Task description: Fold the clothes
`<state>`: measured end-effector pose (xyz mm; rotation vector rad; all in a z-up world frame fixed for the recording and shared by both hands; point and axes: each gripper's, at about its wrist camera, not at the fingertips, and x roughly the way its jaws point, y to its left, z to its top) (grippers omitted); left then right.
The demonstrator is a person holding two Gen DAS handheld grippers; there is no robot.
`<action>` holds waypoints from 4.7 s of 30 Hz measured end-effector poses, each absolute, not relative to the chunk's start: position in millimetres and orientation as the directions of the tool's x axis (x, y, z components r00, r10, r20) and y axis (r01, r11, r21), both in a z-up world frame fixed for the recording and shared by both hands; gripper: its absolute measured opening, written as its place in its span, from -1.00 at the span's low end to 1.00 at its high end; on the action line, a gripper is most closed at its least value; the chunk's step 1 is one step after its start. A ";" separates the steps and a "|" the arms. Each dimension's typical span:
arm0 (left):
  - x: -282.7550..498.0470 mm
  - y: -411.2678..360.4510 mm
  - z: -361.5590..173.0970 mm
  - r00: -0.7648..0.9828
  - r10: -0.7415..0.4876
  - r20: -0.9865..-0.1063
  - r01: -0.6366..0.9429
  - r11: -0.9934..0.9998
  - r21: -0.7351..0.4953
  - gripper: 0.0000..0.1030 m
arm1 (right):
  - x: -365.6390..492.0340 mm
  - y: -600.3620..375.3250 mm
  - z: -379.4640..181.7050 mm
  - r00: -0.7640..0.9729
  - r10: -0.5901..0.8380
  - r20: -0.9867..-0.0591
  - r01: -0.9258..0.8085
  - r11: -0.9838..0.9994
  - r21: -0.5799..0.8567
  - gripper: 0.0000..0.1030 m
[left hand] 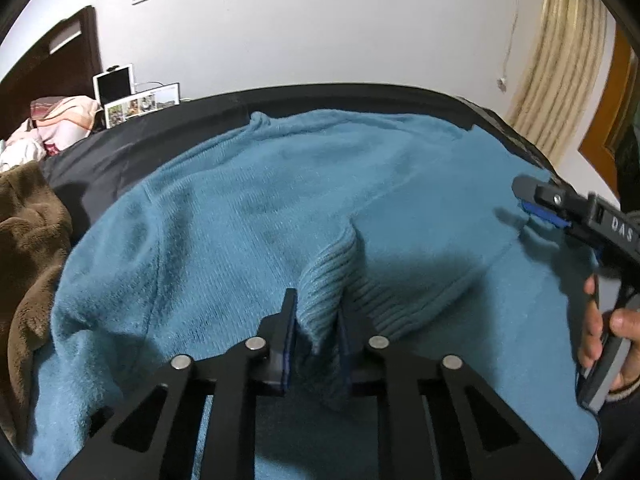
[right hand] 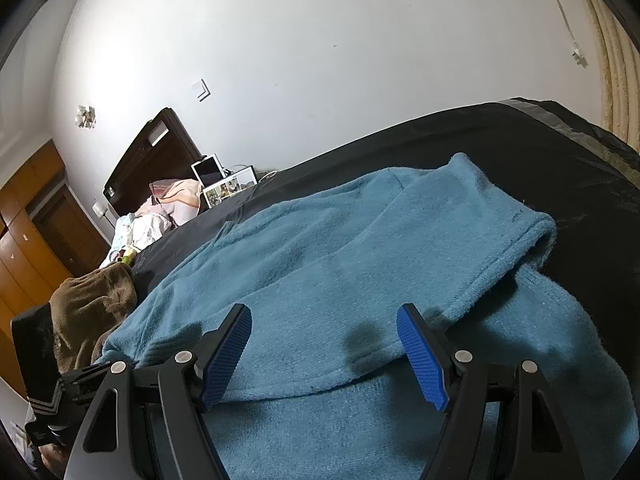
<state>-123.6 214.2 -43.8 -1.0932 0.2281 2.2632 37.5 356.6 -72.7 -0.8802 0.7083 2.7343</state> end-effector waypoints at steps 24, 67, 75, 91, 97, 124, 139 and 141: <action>-173.1 159.9 -38.4 -0.532 0.339 -0.776 -0.353 -0.922 -0.161 0.07 | 47.3 405.4 -89.8 -0.693 0.194 -0.694 -0.554 -0.759 0.341 0.49; -19.4 -45.6 -53.2 -0.558 0.385 -0.735 0.075 -0.859 -0.507 0.54 | 52.5 371.4 -63.1 -0.763 0.274 -0.586 -0.490 -0.836 0.247 0.50; -30.3 -87.6 -58.5 -0.635 0.360 -0.683 0.238 -0.750 -0.617 0.54 | 52.3 367.9 -62.2 -0.769 0.265 -0.582 -0.475 -0.846 0.243 0.50; -47.8 -100.5 -45.5 -0.694 0.222 -0.685 0.319 -0.758 -0.569 -0.74 | 53.0 366.6 -62.6 -0.773 0.262 -0.579 -0.471 -0.848 0.245 0.50; -50.6 -88.9 10.1 -0.786 0.112 -0.608 0.262 -0.830 -0.492 -0.74 | 51.7 363.7 -63.3 -0.776 0.245 -0.581 -0.457 -0.854 0.251 0.50; -101.2 275.0 4.3 -0.435 0.491 -0.754 -0.686 -0.723 -0.075 0.35 | 60.9 375.8 -61.0 -0.777 0.234 -0.584 -0.484 -0.816 0.317 0.50; -72.0 144.2 2.5 -0.496 0.571 -0.654 -0.561 -0.786 -0.260 0.56 | 52.2 343.1 -52.5 -0.856 0.111 -0.504 -0.296 -0.906 0.302 0.50; -76.4 119.2 1.8 -0.517 0.561 -0.647 -0.513 -0.808 -0.290 0.56 | 46.1 327.2 -48.4 -0.850 0.062 -0.523 -0.241 -0.929 0.281 0.50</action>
